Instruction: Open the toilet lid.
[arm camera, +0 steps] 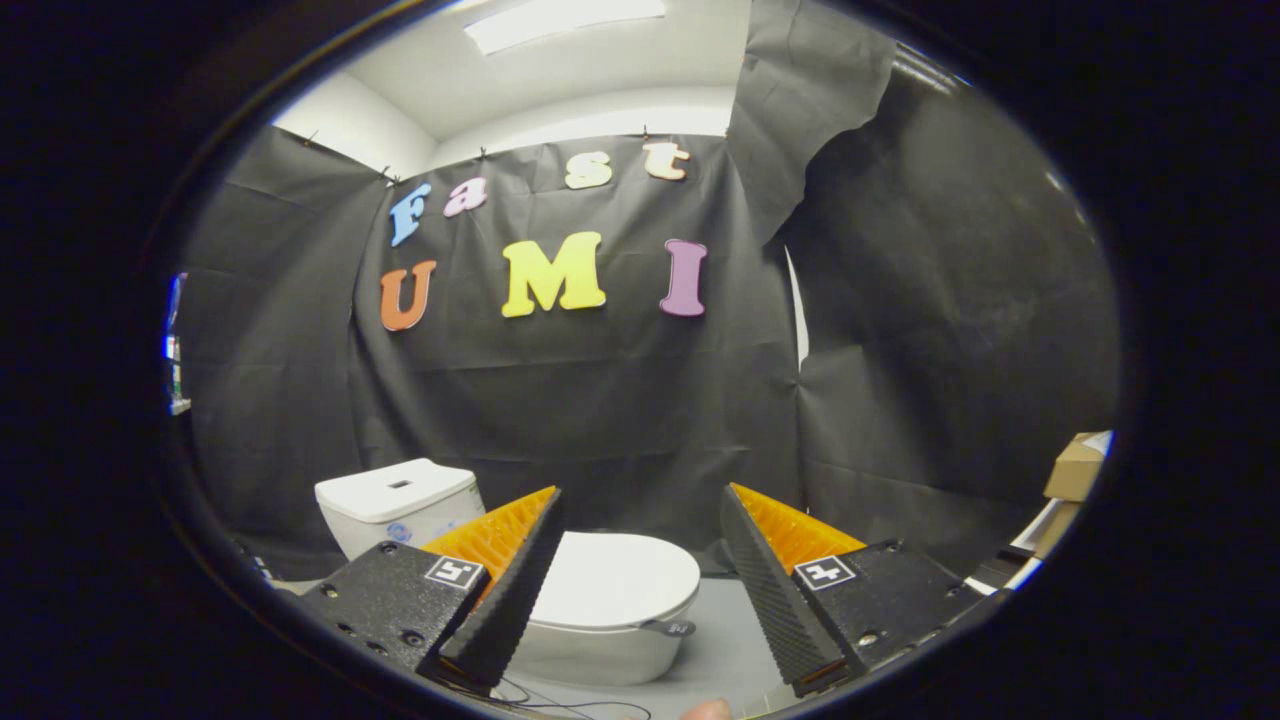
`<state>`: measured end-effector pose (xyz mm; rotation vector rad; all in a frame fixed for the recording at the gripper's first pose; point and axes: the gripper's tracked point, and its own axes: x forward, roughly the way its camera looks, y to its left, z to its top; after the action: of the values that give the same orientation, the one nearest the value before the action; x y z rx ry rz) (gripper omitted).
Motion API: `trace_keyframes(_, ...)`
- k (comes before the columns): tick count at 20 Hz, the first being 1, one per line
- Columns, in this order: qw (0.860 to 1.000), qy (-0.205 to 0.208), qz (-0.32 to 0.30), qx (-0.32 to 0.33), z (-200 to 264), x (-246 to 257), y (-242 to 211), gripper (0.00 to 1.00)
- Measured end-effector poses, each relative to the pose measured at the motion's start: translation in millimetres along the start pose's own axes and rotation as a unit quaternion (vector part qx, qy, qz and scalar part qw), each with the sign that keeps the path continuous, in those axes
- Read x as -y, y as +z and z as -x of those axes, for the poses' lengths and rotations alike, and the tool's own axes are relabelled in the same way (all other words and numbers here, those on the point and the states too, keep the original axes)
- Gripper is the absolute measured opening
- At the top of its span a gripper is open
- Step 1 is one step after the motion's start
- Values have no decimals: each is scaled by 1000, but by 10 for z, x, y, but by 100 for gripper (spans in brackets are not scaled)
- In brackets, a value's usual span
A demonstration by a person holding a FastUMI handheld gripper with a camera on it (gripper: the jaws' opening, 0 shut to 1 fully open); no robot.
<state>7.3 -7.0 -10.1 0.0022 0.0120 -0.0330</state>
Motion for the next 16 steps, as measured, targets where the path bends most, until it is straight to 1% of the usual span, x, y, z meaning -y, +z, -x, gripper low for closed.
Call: trace_keyframes(16, 1000, -4, 12, -7, -40, -27, -89, 98)
